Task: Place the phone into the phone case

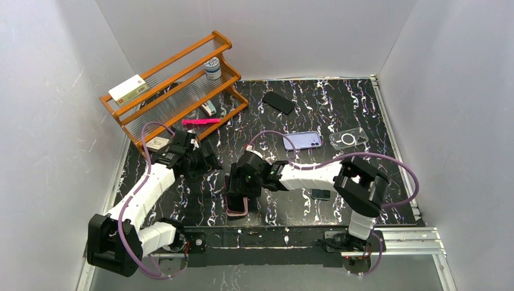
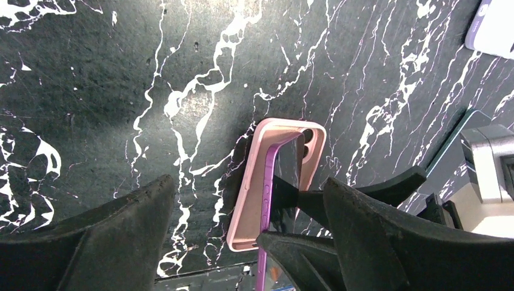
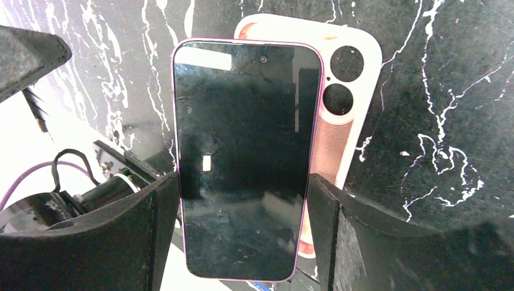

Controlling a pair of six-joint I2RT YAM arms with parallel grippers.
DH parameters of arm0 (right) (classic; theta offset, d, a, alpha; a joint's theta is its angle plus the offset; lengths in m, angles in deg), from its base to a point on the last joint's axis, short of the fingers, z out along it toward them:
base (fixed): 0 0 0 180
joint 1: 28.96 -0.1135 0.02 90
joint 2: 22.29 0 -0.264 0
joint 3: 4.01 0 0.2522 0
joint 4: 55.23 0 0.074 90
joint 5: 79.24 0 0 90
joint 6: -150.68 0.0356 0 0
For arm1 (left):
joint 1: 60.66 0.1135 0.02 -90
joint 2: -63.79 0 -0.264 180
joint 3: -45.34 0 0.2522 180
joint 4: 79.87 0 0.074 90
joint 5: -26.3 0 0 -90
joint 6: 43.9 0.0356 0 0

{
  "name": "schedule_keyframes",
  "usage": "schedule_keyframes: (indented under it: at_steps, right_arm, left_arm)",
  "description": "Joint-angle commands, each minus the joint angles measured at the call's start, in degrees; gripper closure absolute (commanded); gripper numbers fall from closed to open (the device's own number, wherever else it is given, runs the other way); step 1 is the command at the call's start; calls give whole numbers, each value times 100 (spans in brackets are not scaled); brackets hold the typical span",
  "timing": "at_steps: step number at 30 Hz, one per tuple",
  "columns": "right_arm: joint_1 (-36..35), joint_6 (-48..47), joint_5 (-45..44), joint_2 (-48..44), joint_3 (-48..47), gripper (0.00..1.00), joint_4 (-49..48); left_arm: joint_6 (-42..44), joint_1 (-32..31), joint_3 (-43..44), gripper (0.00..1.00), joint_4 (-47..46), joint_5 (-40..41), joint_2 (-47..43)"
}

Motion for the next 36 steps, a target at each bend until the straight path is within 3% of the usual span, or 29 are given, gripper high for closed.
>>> schedule_keyframes:
  at_steps: [1,11,21,36]
  right_arm:
    - [-44,77,-325,45,-310,55,-105]
    - [-44,-41,-1112,32,-444,55,788]
    - [-44,-175,-1417,-49,-425,50,934]
    - [-138,-290,-1206,-59,-678,22,1045]
  left_arm:
    - [130,40,-114,11,137,-199,-131]
    - [-60,37,-290,17,-54,-472,-127]
    - [-236,41,-712,23,-424,-1097,-115]
    - [-208,36,-1008,34,-530,-1469,-133]
